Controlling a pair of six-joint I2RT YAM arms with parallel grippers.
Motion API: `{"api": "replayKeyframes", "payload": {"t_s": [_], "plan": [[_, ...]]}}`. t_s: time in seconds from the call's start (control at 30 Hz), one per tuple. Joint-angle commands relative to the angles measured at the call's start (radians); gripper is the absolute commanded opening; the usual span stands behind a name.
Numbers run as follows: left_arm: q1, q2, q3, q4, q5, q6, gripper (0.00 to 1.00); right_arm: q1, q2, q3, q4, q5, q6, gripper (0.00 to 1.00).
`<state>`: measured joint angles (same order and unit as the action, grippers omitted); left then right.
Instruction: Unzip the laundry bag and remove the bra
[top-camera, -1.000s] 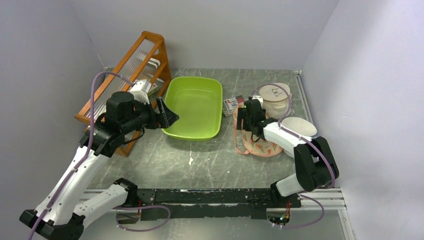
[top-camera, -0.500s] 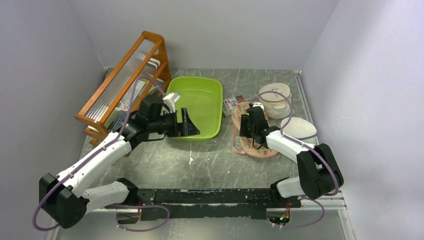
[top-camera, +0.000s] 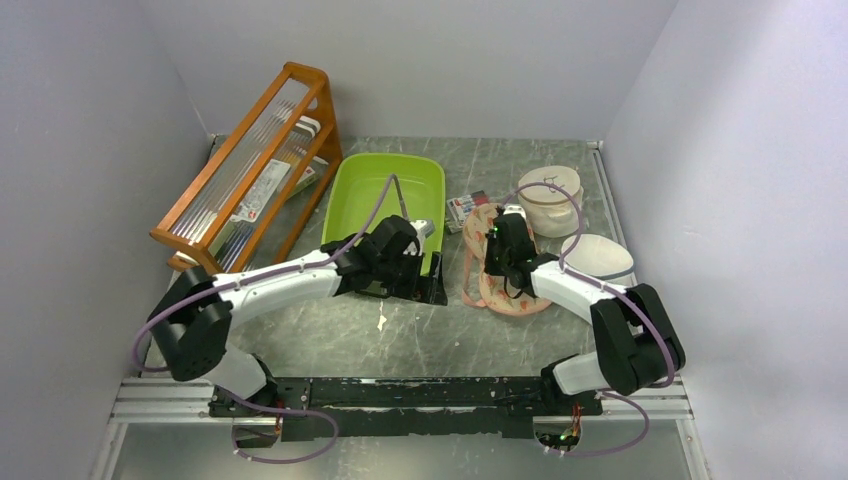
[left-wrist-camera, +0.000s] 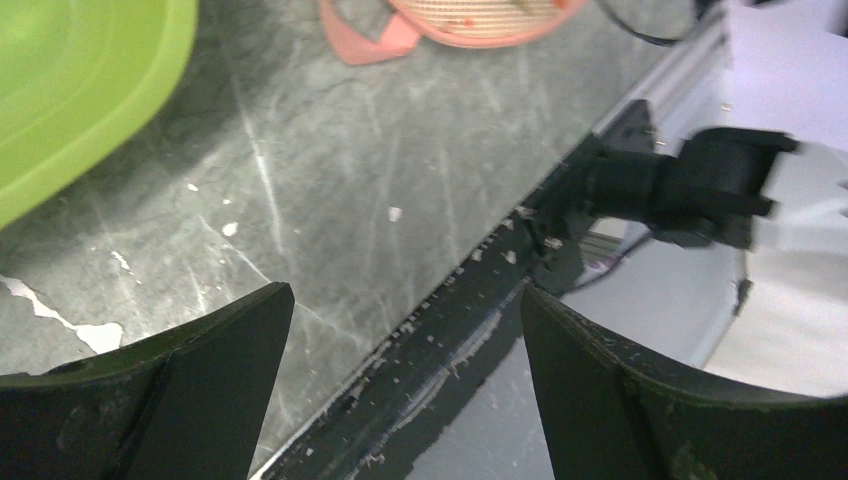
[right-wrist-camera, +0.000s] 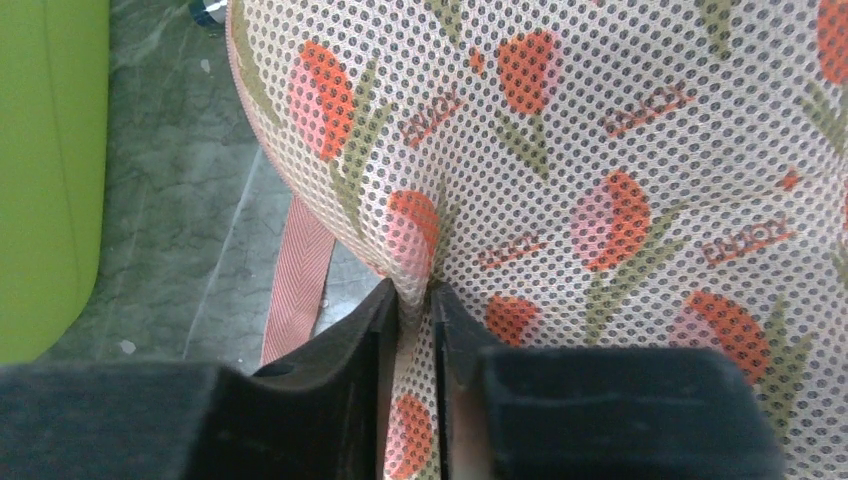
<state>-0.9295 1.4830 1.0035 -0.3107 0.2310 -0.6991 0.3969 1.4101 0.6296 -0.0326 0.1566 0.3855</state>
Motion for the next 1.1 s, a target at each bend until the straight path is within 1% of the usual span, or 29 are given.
{"api": "replayKeyframes", "payload": {"t_s": [0.0,0.1,0.2,0.33,0.37,0.4,0.47,0.6,0.67,0.7,0.8,0.87,0.97,1.07], "plan": [[0.005,0.058,0.067,0.055,-0.081,0.032,0.96,0.002,-0.059,-0.022,0.023,-0.048,-0.008,0.09],[0.026,0.099,0.077,0.056,-0.085,0.042,0.96,0.002,-0.095,-0.02,0.0,-0.083,-0.002,0.0],[0.073,0.121,0.083,0.035,-0.106,0.058,0.96,0.002,-0.135,-0.013,-0.017,-0.143,0.024,0.0],[0.176,0.137,0.093,-0.001,-0.094,0.092,0.96,0.002,-0.176,0.01,-0.032,-0.235,0.074,0.0],[0.193,0.137,0.101,-0.016,-0.114,0.104,0.96,0.002,-0.187,0.011,-0.029,-0.255,0.086,0.0],[0.204,0.134,0.109,-0.027,-0.137,0.116,0.96,0.002,-0.199,0.013,-0.024,-0.275,0.104,0.0],[0.232,0.132,0.123,-0.035,-0.137,0.152,0.96,0.003,-0.221,0.013,-0.016,-0.308,0.137,0.0],[0.265,0.129,0.186,-0.124,-0.153,0.218,0.96,0.002,-0.256,0.016,-0.008,-0.375,0.182,0.0],[0.266,0.073,0.182,-0.12,-0.112,0.247,0.96,0.002,-0.274,0.019,-0.012,-0.413,0.197,0.0],[0.264,0.036,0.162,-0.098,-0.064,0.252,0.96,0.002,-0.284,0.019,-0.011,-0.43,0.204,0.0],[0.255,-0.108,0.037,0.021,0.12,0.223,0.96,0.002,-0.316,0.011,0.013,-0.503,0.228,0.0],[0.232,-0.193,-0.048,0.088,0.184,0.185,0.96,0.003,-0.335,-0.003,0.036,-0.55,0.253,0.0],[0.179,-0.287,-0.142,0.114,0.159,0.106,0.96,0.006,-0.349,-0.052,0.118,-0.638,0.313,0.0],[0.144,-0.345,-0.199,0.137,0.127,0.035,0.96,0.013,-0.35,-0.121,0.265,-0.727,0.358,0.0]]}}
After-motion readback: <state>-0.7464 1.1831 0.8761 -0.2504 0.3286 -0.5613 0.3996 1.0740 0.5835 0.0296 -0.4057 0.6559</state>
